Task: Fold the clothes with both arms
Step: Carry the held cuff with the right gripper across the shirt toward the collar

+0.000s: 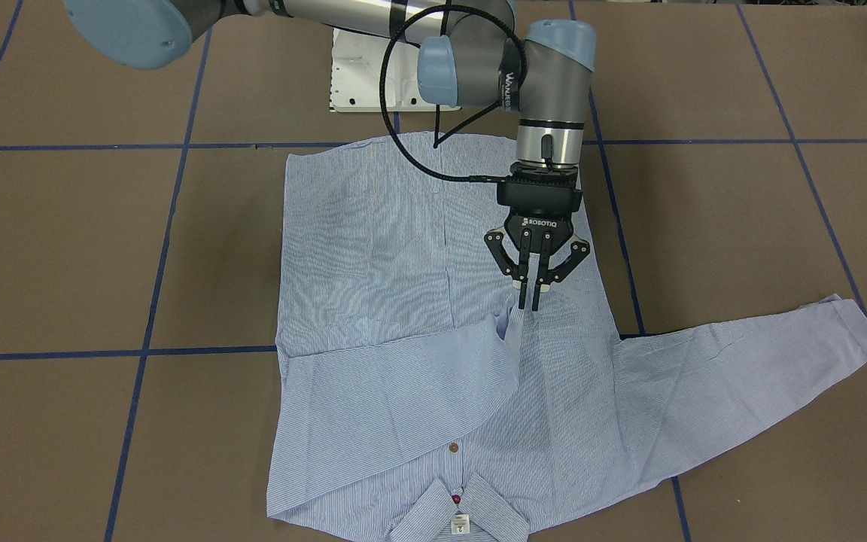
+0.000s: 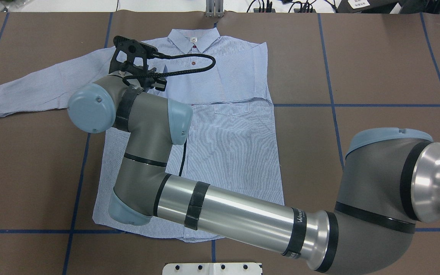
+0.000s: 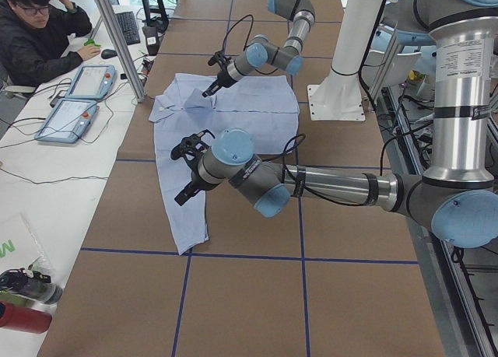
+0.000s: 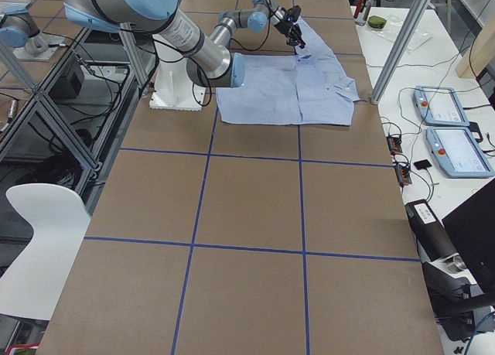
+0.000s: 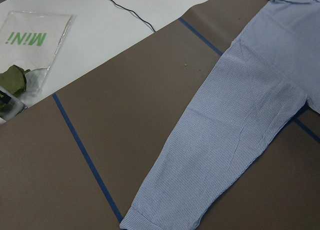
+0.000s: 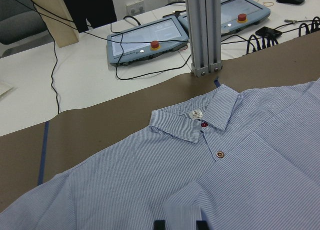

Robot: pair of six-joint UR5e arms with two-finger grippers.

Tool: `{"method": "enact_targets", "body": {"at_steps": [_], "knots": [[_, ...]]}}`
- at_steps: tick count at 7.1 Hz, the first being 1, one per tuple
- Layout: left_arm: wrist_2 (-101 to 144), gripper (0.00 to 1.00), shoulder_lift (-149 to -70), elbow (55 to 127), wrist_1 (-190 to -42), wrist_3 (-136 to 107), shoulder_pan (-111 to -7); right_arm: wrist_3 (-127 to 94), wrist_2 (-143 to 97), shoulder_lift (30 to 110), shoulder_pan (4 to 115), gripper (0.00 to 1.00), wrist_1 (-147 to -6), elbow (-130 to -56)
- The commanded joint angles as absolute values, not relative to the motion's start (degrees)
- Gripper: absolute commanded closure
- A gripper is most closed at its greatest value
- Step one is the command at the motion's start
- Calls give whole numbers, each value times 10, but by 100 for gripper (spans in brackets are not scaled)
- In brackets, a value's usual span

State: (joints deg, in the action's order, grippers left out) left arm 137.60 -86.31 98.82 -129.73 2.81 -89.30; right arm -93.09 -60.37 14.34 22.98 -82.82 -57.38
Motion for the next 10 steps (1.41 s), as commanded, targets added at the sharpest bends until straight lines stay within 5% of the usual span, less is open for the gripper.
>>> {"method": "enact_targets", "body": {"at_steps": [1,4,7,10], "knots": [[1376,0,-863,988,-1297,29,-893,-933,-635,111,236,0,-879,-574],[1375,0,-873,977,-1297,24,-891,-917,-804,119,324,0,-927,-587],[1373,0,-868,954,-1357,11,-880,-717,-943,312,429,0,-949,-810],[1351,0,-873,825,-1541,-123,-811,-511,-1080,515,540,0,-985,-1047]]}}
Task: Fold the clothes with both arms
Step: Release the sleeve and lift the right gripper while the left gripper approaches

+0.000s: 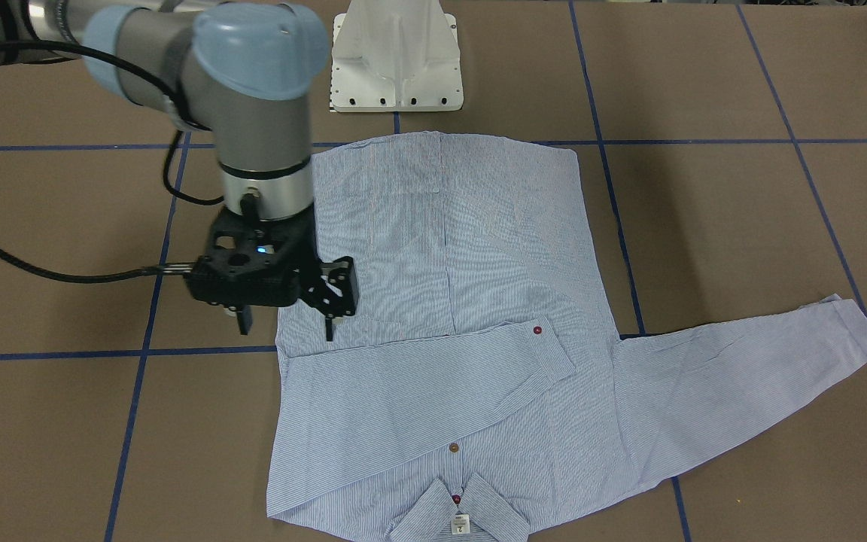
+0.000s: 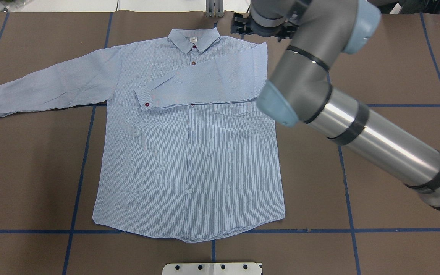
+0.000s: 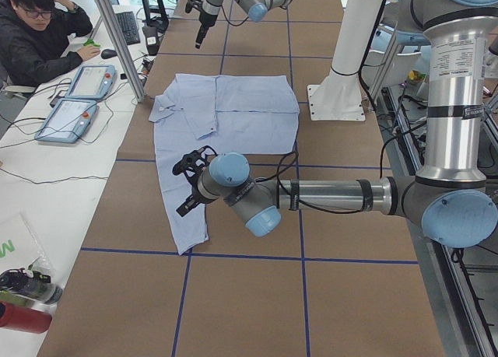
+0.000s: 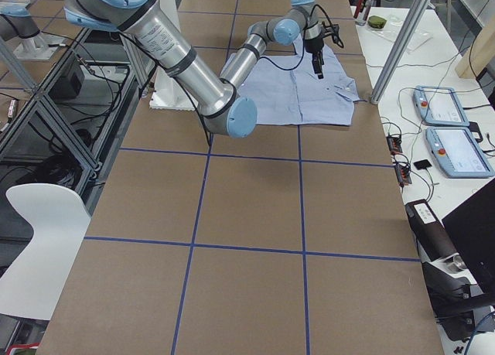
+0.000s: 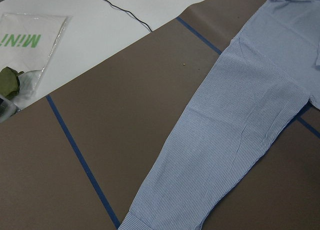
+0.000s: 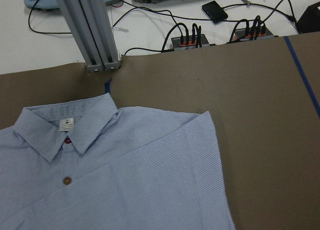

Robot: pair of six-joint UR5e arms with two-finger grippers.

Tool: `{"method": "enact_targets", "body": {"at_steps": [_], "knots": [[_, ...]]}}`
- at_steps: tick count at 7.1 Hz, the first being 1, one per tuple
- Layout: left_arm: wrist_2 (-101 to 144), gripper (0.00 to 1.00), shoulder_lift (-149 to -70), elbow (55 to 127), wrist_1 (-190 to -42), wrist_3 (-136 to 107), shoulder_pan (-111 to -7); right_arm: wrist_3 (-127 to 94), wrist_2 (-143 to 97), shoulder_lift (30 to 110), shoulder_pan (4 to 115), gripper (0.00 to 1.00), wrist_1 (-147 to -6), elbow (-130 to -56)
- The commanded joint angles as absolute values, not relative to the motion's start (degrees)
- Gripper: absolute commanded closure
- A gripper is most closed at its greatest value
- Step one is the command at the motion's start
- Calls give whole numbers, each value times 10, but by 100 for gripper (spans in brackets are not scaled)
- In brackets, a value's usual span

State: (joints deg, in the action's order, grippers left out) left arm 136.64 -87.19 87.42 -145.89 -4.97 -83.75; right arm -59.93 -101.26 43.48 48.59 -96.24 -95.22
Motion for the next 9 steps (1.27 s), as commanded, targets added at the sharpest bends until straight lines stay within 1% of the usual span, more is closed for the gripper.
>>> {"method": "enact_targets", "body": {"at_steps": [1,2,3,4,5,7,8,9], "knots": [[1260,0,-870,802,-1595,-187,-789,-426,-1125,585,586,0,-991,-1101],[1210,0,-873,762,-1642,-234,-771,-365,-1160,642,625,0,-990,-1136],[1198,0,-874,726,-1682,-269,-761,-326,-1185,681,658,0,-988,-1154],[1164,0,-874,698,-1726,-318,-728,-295,-1211,706,687,0,-987,-1160],[1105,0,-881,659,-1777,-361,-678,-287,-1212,710,698,0,-986,-1161],[1065,4,-919,588,-1835,-431,-635,-287,-1211,710,699,0,-986,-1161],[1061,4,-919,584,-1840,-443,-629,-287,-1210,710,699,0,-987,-1165],[1061,9,-919,570,-1856,-458,-629,-287,-1210,712,700,0,-987,-1167]]}}
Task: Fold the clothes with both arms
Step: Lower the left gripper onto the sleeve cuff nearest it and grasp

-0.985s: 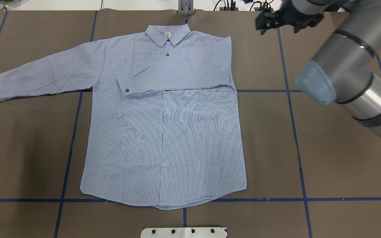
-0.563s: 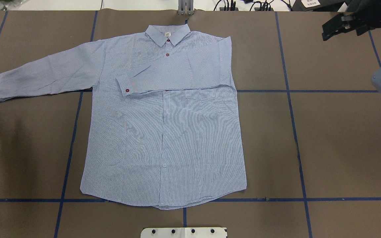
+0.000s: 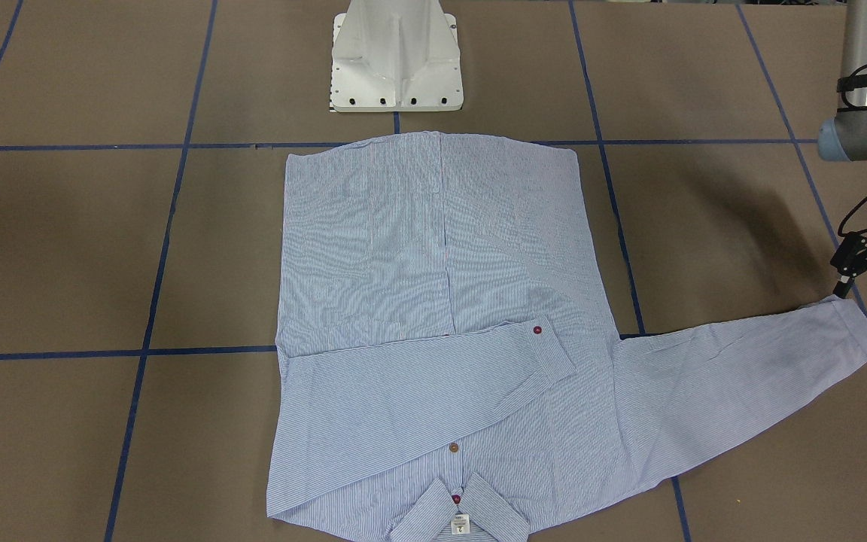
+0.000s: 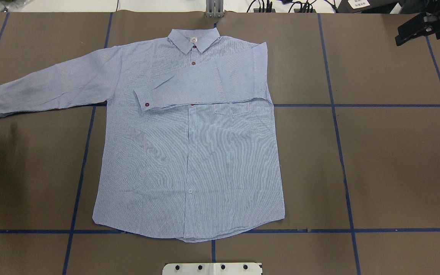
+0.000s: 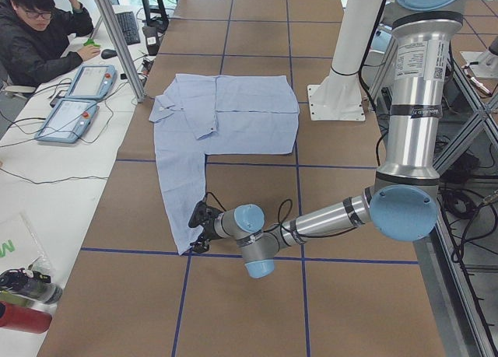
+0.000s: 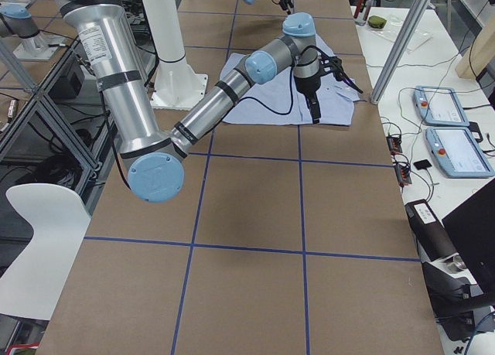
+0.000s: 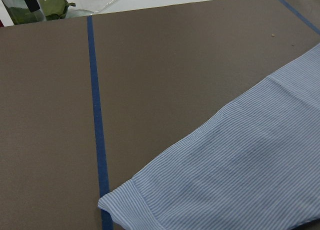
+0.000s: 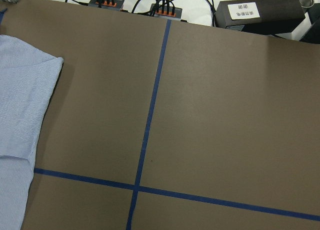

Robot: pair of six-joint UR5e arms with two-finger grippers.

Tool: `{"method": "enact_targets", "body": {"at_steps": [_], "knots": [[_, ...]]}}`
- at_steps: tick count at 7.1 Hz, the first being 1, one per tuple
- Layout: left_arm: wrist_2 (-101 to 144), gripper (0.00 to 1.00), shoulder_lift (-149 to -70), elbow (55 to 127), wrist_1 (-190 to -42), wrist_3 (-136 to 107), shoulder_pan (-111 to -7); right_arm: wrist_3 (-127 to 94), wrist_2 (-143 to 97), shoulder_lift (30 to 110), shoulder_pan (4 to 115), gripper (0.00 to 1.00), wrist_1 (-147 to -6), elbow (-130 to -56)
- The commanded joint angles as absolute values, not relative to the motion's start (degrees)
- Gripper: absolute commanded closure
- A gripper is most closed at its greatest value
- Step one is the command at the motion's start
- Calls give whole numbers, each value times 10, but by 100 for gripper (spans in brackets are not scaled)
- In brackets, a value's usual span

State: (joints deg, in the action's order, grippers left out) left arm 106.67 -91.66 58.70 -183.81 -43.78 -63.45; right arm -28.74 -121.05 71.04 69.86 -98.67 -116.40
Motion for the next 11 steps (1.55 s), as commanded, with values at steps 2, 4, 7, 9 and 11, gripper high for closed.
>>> {"method": "enact_targets", "body": {"at_steps": [2,4,7,9,11], "knots": [[1061,28,-920,564,-1872,-527,-616,-288,-1210,713,699,0,-987,-1168],[1061,30,-920,562,-1872,-529,-614,-288,-1209,712,700,0,-987,-1169],[1049,30,-921,552,-1872,-529,-613,-291,-1210,712,700,0,-987,-1171],[1048,31,-928,546,-1872,-529,-604,-291,-1210,712,700,0,-987,-1176],[1031,41,-929,537,-1872,-528,-602,-291,-1210,712,700,0,-987,-1176]]}}
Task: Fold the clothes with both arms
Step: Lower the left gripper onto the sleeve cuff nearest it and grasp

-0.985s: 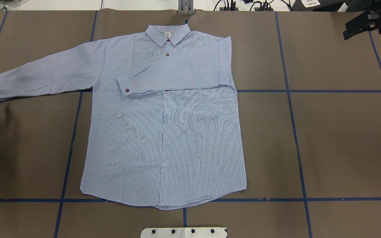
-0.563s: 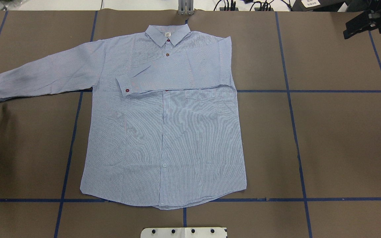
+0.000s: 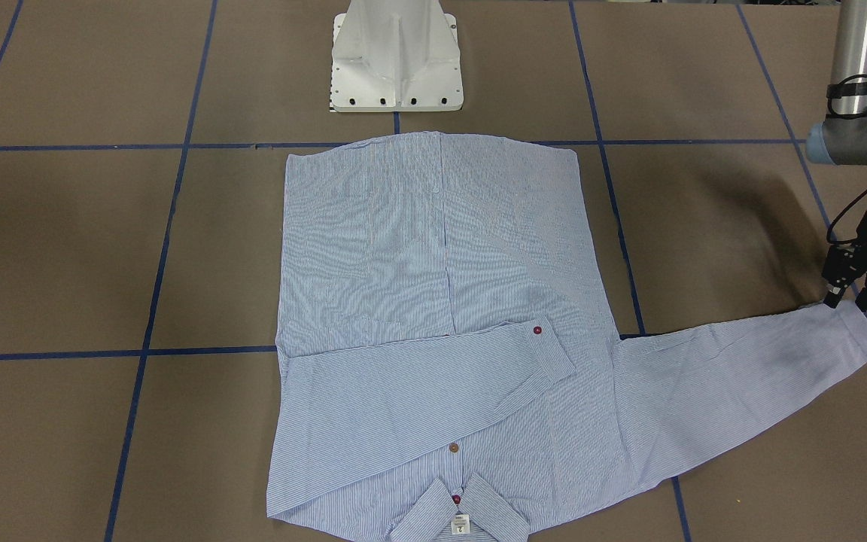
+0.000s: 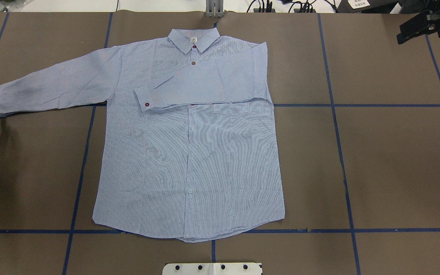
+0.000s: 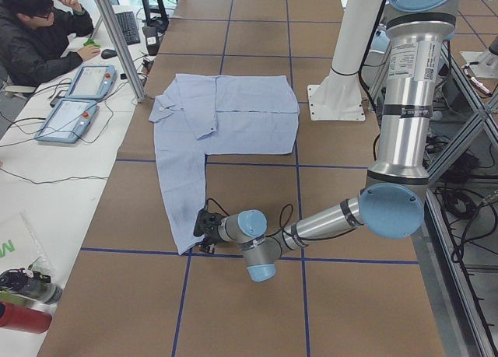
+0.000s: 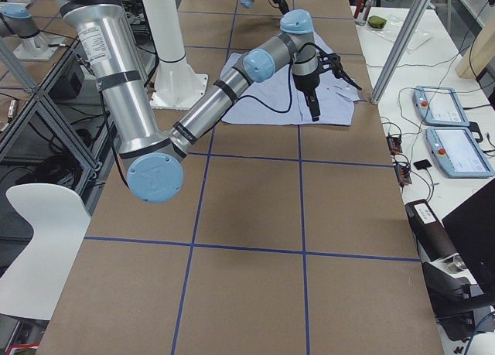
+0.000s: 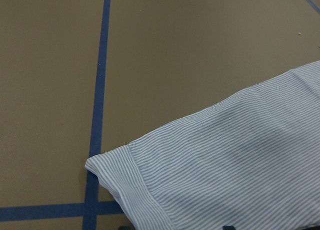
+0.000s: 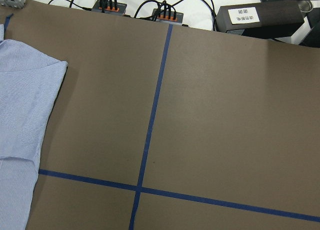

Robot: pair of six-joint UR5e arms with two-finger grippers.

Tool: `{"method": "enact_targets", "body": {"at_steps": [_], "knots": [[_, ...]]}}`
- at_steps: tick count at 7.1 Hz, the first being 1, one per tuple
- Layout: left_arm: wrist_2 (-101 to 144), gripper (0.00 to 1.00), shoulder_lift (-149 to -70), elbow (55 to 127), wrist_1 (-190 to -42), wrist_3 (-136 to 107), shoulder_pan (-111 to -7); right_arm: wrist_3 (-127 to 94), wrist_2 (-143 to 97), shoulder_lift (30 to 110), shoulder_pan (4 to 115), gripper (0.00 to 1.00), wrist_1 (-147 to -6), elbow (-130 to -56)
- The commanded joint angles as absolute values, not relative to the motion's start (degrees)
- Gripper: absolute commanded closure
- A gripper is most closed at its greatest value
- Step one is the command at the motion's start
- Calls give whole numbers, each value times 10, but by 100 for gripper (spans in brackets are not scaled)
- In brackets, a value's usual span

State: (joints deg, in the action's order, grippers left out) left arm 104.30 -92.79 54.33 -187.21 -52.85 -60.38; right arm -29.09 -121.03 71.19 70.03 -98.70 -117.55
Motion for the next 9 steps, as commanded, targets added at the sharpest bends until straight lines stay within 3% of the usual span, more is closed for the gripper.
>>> {"method": "enact_targets", "body": {"at_steps": [1,3,5,6,9], "knots": [[1030,45,-929,536,-1872,-528,-599,-291,-1210,712,700,0,-987,-1176],[1034,77,-926,537,-1891,-526,-599,-292,-1210,712,700,0,-987,-1175],[1037,89,-922,543,-1895,-523,-599,-294,-1210,712,700,0,-987,-1178],[1039,100,-921,559,-1897,-523,-599,-294,-1210,712,700,0,-987,-1177],[1077,100,-929,666,-1886,-529,-599,-299,-1210,713,700,0,-987,-1177]]}}
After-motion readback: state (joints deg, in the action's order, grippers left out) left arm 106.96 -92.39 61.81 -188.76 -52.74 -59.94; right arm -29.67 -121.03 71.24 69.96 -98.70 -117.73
